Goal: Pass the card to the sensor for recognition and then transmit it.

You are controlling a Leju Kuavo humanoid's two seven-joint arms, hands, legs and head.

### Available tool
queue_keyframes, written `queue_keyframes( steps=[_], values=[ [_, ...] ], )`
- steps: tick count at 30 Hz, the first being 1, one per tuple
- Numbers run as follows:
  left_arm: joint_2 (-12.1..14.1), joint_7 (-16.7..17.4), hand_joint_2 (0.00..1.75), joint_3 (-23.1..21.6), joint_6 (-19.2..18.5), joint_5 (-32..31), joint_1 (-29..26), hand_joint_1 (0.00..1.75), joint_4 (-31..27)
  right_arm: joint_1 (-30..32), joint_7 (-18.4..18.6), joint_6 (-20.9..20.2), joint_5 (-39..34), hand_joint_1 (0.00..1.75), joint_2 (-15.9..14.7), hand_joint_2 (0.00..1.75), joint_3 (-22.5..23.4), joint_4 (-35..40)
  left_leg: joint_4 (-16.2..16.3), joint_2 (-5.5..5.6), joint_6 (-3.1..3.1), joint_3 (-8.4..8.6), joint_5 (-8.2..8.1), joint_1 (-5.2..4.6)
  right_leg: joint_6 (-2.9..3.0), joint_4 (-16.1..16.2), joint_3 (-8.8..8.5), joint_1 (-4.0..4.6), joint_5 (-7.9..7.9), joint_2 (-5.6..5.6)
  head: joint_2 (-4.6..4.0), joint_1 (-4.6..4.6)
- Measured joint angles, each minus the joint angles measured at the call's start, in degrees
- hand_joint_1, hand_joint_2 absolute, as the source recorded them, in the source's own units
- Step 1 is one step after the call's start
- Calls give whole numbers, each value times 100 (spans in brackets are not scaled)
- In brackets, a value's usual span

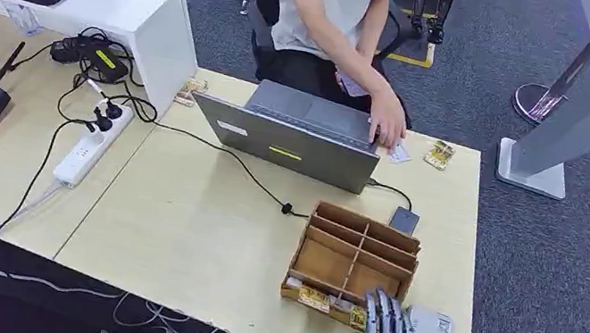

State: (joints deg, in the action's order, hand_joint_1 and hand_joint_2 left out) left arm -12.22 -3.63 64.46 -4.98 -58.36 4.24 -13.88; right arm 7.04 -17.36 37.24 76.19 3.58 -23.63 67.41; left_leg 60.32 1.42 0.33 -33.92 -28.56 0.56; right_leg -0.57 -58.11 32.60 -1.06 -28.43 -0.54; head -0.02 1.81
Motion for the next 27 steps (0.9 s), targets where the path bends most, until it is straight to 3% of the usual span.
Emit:
queue_keyframes(
  steps=[20, 23, 27],
  values=[
    [0, -31, 175, 0, 2, -26, 0, 0, -2, -79, -116, 0, -100, 175, 85, 175, 96, -100, 0, -1, 0, 3, 0, 0, 0, 0, -2, 0, 0, -1, 0, 0],
    [-11, -254, 175, 0, 147, -6, 4, 0, -2, -77, -118, 0, -98, 175, 103, 175, 138, -100, 0, -1, 0, 3, 0, 0, 0, 0, -1, 0, 0, -1, 0, 0],
    [-33, -251, 175, 0, 356, 9, 18, 0, -2, -109, -96, 0, -350, 175, 120, 175, 170, -116, 0, -1, 0, 3, 0, 0, 0, 0, -3, 0, 0, -1, 0, 0]
  ],
)
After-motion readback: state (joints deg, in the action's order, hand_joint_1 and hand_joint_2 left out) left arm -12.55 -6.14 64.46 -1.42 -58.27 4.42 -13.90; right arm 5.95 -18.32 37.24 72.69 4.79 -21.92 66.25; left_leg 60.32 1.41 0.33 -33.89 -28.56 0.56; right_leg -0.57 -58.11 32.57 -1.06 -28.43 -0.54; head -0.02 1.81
